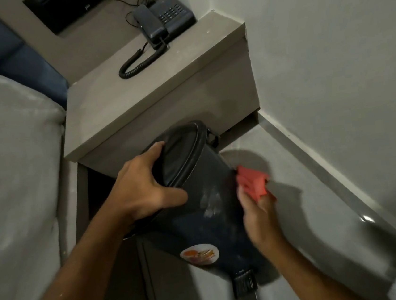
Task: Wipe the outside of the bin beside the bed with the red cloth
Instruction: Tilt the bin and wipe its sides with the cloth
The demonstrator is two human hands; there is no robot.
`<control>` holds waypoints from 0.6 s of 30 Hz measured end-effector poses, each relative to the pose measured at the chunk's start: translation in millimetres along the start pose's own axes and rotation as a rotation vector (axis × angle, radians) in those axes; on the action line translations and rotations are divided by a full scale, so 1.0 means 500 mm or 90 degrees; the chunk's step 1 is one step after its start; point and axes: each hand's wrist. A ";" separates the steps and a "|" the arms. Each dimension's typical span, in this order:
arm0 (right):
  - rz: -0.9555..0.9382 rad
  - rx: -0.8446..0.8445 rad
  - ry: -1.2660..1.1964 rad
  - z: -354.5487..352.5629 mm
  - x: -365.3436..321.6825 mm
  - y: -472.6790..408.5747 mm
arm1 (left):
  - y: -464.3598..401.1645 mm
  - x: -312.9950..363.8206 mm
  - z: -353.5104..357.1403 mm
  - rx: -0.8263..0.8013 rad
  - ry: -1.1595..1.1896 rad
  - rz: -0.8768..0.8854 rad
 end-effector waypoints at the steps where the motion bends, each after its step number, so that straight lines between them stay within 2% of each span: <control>1: -0.059 -0.036 -0.035 0.039 -0.037 0.009 | -0.007 0.011 0.001 0.014 -0.013 -0.020; 4: -0.251 -0.113 0.014 0.149 -0.072 0.060 | -0.020 0.021 0.001 0.041 0.026 -0.065; 5: -0.299 -0.102 0.088 0.171 -0.059 0.075 | -0.018 0.018 -0.001 0.043 0.053 -0.083; 7: -0.379 -0.053 0.343 0.166 0.003 0.100 | -0.011 0.011 -0.004 0.042 0.079 -0.100; 8: -0.396 0.003 0.478 0.142 0.051 0.104 | -0.011 0.010 -0.005 0.039 0.075 -0.102; 9: -0.354 0.049 0.548 0.114 0.095 0.106 | -0.012 0.009 -0.005 0.037 0.070 -0.102; 10: -0.243 0.085 0.512 0.086 0.124 0.107 | -0.014 0.010 -0.006 0.031 0.069 -0.101; 12: 0.022 0.177 0.287 0.040 0.136 0.076 | -0.013 0.010 -0.005 0.024 0.074 -0.099; 14: 0.141 0.179 0.153 0.018 0.090 0.022 | -0.009 0.011 -0.003 0.037 0.082 -0.112; 16: 0.073 0.152 0.189 0.060 0.004 0.009 | -0.009 0.014 0.001 0.057 0.083 -0.129; 18: -0.144 0.116 0.255 0.145 -0.070 0.058 | -0.015 0.017 0.003 0.075 0.089 -0.134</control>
Point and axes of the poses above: each hand's wrist, its own y-axis away from the middle knuckle, its own z-axis out of the palm, x = y × z, and after that the axes turned 15 degrees about -x, right-handed
